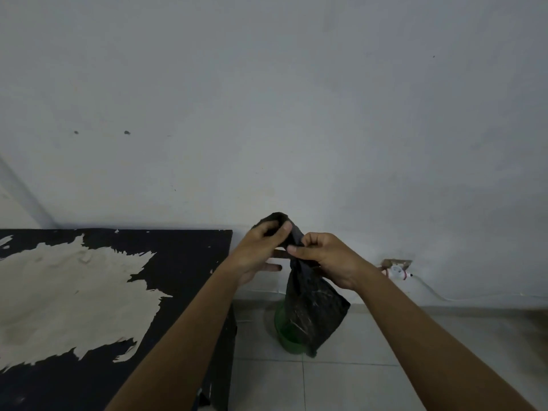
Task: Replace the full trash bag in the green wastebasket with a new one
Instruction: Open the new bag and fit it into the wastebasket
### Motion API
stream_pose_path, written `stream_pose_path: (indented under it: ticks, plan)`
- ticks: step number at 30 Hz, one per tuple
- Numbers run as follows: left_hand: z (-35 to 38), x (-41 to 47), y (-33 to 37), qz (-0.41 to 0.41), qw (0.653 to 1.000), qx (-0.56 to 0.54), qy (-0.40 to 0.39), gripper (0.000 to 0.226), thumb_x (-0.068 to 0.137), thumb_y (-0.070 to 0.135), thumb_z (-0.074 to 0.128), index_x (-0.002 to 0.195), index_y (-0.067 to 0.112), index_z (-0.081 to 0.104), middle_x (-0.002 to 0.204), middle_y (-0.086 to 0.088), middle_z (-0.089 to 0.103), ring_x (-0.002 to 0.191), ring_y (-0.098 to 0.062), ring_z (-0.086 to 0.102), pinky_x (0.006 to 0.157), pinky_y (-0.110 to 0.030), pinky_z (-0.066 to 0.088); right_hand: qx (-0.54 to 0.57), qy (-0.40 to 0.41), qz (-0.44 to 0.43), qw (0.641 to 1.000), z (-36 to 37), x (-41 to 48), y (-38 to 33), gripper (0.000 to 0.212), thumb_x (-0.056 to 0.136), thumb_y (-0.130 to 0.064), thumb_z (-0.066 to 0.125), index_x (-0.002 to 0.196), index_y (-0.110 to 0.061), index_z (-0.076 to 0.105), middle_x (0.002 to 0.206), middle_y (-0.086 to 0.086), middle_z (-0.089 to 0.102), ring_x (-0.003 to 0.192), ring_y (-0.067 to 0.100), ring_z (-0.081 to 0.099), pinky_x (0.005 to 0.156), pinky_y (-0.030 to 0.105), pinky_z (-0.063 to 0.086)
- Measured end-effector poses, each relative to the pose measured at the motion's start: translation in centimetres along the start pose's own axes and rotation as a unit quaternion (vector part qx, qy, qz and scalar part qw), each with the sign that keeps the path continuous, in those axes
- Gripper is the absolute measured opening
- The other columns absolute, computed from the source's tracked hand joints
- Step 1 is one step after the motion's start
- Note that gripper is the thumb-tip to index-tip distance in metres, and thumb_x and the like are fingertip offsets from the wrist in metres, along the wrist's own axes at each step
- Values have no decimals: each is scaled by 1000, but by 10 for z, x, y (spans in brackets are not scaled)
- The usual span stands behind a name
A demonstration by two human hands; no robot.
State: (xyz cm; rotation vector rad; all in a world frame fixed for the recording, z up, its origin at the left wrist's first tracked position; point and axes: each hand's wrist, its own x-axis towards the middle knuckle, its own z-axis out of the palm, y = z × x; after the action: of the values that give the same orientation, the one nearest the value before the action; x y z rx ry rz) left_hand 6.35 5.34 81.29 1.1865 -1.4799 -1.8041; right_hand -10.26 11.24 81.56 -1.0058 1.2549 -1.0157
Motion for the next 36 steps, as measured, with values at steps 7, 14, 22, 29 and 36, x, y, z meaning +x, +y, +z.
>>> stream_pose_path:
  ticks: [7,14,22,29,36]
  plan:
    - [-3,13,-13,42,996,-34,70,28,84,6,73,110,11,63,103,-19,70,87,-29,71,69,-34,58,13,109,18,994,-25,-9,2,22,91,-24,68,78,-14,52,77,9,62,67,21,62,52,27,52]
    - [-42,10,-51,11,814,579,40,19,93,10,53,98,1,70,93,-12,67,85,-27,64,69,-26,49,165,354,-15,920,-78,-8,15,14,97,-3,48,99,-16,44,91,14,56,76,27,58,67,45,56]
    - [-49,-2,-80,-165,921,351,39,95,78,39,75,152,28,16,138,-9,48,107,-27,57,55,-29,53,199,298,-10,934,-79,-8,17,23,96,1,44,110,-17,41,92,7,53,74,21,53,71,43,52]
    - [-39,5,-71,66,868,464,166,65,72,60,72,117,16,56,123,-1,50,110,-21,48,95,-41,47,-102,131,-97,981,-54,-14,6,26,91,8,53,86,-15,63,88,6,64,82,21,60,71,31,53]
    - [-11,40,-99,94,858,470,186,19,87,12,50,103,18,57,103,-7,62,97,-31,61,79,-46,54,-130,9,-99,987,-69,-33,5,36,77,13,69,96,-17,68,98,0,69,90,17,65,81,30,55]
